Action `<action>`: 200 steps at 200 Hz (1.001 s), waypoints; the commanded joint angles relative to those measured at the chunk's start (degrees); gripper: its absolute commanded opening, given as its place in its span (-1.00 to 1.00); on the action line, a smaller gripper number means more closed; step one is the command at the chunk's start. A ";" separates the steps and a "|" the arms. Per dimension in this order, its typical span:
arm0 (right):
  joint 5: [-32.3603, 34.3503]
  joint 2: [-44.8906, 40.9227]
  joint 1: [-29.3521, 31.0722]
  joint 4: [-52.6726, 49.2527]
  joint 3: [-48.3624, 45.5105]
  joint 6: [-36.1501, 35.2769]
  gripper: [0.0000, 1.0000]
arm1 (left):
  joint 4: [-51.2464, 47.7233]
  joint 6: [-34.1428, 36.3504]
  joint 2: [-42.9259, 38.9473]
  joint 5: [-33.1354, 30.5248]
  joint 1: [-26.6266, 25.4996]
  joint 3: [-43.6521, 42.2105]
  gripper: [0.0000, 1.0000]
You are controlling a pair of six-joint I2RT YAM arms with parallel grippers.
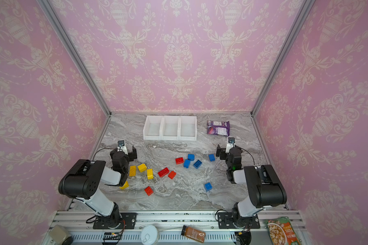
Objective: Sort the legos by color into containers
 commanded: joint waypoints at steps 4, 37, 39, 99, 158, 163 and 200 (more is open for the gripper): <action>-0.84 -4.71 0.06 -5.91 1.78 0.50 1.00 | -4.45 -1.74 -3.51 -1.22 0.72 1.24 0.99; 2.63 -11.77 0.79 -28.63 10.75 2.63 1.00 | -22.75 -1.57 -11.08 -3.55 0.59 8.07 0.98; 2.68 -12.05 0.84 -29.69 11.26 2.82 1.00 | -24.55 -1.73 -11.45 -3.46 0.61 8.69 0.99; 3.53 -15.02 5.58 -48.36 19.60 7.35 1.00 | -50.87 -6.89 -10.27 6.55 0.02 28.95 0.97; 2.00 -16.55 10.31 -58.26 24.31 9.90 1.00 | -76.09 -8.07 6.16 23.44 -0.20 55.99 0.66; 1.94 -16.77 10.62 -58.58 24.51 10.09 1.00 | -78.21 -8.12 7.95 24.15 -0.21 58.33 0.61; 2.02 -17.86 12.39 -60.52 24.86 10.70 1.00 | -85.75 -9.28 16.27 27.50 -0.29 69.50 0.40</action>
